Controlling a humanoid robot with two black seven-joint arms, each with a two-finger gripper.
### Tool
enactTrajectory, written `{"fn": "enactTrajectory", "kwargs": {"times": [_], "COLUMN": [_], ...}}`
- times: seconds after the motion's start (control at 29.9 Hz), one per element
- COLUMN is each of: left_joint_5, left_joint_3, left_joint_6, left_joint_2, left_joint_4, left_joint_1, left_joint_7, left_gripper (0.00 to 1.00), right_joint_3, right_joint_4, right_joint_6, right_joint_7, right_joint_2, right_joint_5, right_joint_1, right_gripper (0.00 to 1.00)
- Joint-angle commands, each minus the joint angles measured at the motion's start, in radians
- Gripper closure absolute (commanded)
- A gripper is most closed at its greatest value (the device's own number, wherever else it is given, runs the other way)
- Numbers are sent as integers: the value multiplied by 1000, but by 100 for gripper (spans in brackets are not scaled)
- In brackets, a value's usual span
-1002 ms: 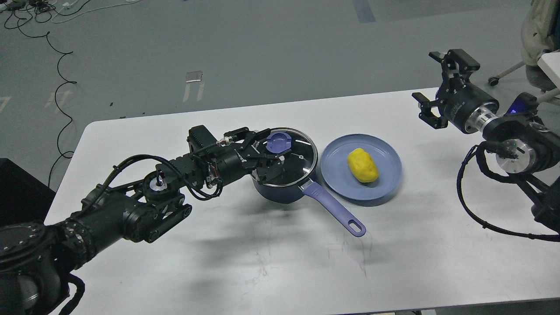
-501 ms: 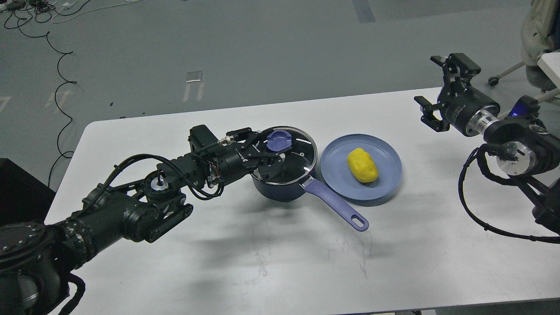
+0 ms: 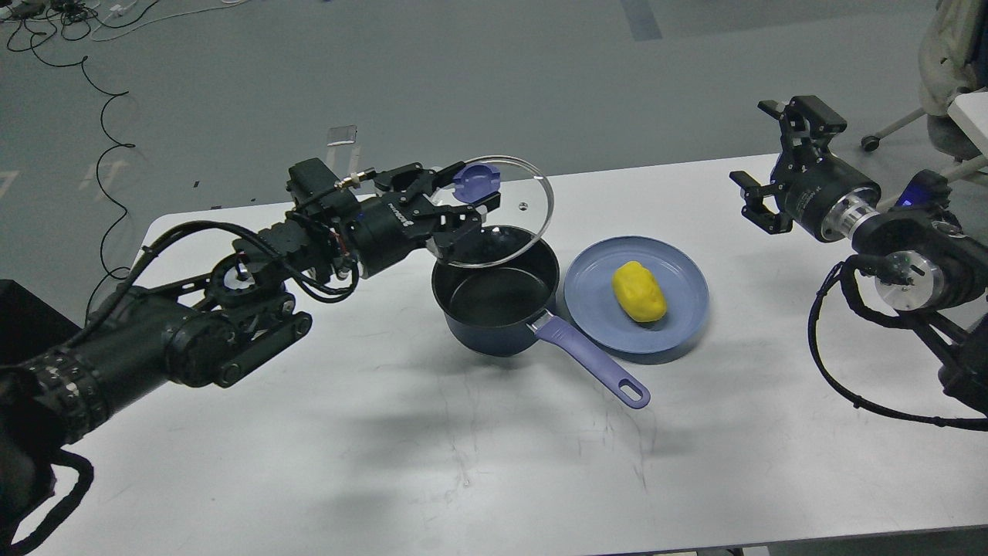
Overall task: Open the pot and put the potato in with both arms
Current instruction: 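Lift the glass lid off the pot and set it down nearer the left arm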
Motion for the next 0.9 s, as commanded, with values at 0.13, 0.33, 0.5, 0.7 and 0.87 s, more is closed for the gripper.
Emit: {"fn": "enactTrajectory", "kwargs": {"times": [0.13,0.33,0.5,0.7,0.87], "left_joint_5": [-2,2,3,3,0], "left_joint_3": [0,2,2,0,0], "left_joint_6": [12,122,122,122,122], "left_joint_2": [226,323,331,317,283], "left_joint_4": [-6,-6,6,8,41], "left_joint_1": [68,198,291,381,389], "left_joint_7": [0,0,0,0,0], "left_gripper": [53,53,53,53,53], "right_joint_3": [-7,-8,-10,-31,-33], "right_joint_4": [3,1,1,1,1], "right_joint_6": [0,0,0,0,-1], "right_joint_7": [0,0,-2,0,0], "right_joint_2": [0,3,10,11,4], "right_joint_5": [0,0,-2,-2,-2], "right_joint_1": [5,5,3,8,8], "right_gripper": [0,0,0,0,0]}}
